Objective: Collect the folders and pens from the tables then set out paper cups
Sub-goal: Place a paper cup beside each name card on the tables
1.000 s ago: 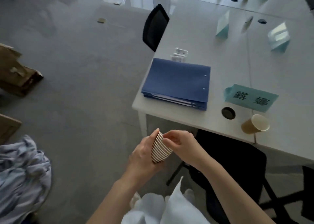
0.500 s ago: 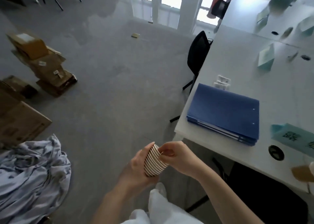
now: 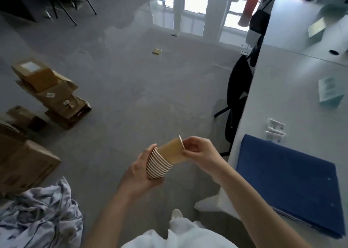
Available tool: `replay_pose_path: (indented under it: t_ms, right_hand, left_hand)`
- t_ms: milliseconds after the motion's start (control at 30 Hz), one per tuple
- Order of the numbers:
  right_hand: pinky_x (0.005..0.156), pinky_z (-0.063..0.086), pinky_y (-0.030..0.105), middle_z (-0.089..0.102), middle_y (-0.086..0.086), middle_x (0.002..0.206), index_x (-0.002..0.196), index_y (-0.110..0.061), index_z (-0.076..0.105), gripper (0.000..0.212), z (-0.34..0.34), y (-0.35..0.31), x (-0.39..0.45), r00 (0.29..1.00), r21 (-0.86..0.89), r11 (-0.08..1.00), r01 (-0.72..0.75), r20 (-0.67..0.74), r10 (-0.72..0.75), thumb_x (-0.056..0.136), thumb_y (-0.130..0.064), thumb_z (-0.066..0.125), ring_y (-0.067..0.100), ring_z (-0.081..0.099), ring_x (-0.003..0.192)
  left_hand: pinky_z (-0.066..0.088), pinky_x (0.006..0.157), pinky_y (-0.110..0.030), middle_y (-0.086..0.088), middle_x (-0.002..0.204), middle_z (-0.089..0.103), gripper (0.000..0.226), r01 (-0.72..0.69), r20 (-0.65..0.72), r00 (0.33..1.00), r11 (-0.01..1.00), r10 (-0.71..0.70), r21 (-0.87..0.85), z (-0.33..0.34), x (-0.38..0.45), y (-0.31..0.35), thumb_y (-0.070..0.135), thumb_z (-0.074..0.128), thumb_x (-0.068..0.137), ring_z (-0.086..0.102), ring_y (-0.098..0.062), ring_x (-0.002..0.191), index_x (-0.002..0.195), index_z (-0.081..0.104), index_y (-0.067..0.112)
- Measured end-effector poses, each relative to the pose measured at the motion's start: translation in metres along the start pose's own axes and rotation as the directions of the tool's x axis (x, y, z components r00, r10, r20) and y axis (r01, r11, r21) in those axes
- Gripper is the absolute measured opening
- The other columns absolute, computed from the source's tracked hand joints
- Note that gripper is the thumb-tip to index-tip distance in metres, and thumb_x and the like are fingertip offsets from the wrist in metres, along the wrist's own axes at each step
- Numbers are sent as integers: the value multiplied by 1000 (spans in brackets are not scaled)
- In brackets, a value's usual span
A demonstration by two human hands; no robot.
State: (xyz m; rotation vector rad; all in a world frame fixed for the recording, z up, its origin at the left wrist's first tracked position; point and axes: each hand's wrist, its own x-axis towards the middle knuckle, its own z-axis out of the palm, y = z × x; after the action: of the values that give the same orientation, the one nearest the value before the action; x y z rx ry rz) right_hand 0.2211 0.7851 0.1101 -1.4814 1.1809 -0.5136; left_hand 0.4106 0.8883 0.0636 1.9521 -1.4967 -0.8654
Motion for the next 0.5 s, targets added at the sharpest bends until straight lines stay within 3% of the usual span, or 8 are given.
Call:
replay_pose_path:
  t_ms: [67,200,333,500]
  right_hand:
    - [60,47,12,67,5,80,95,0,69,17,-8,-14,28,997,45,999,-2,-71,5,80,7,65,5,61,69]
    - [61,48,10,68,2,79,91,-7,68,18,-14,-31,85,991,69,998,5,-132,4,79,6,64,-3,62,65]
    - [62,48,10,67,6,81,94,0,68,18,-16,-48,148,974,47,999,20,-228,-8,79,8,63,4,61,68]
    - [61,46,9,68,8,87,100,0,67,21,-16,-68,215,918,90,996,-23,-392,56,81,4,63,9,61,74]
  left_hand:
    - [48,78,-27,16,123,54,102,10,-37,999,1000,-11,-20,-12,34,-1,32,88,60,61,-13,98,144,30,42]
    - [49,78,-29,12,122,58,103,8,-43,999,997,-11,-72,-25,99,-7,31,88,59,61,-14,99,143,30,44]
    - [52,79,-33,9,120,60,102,15,-26,1000,996,-18,-86,-40,169,-13,36,86,59,63,-16,96,141,27,49]
    - [48,78,-29,4,123,58,103,-57,6,998,998,58,-19,-78,264,-16,35,87,60,60,-19,99,145,29,40]
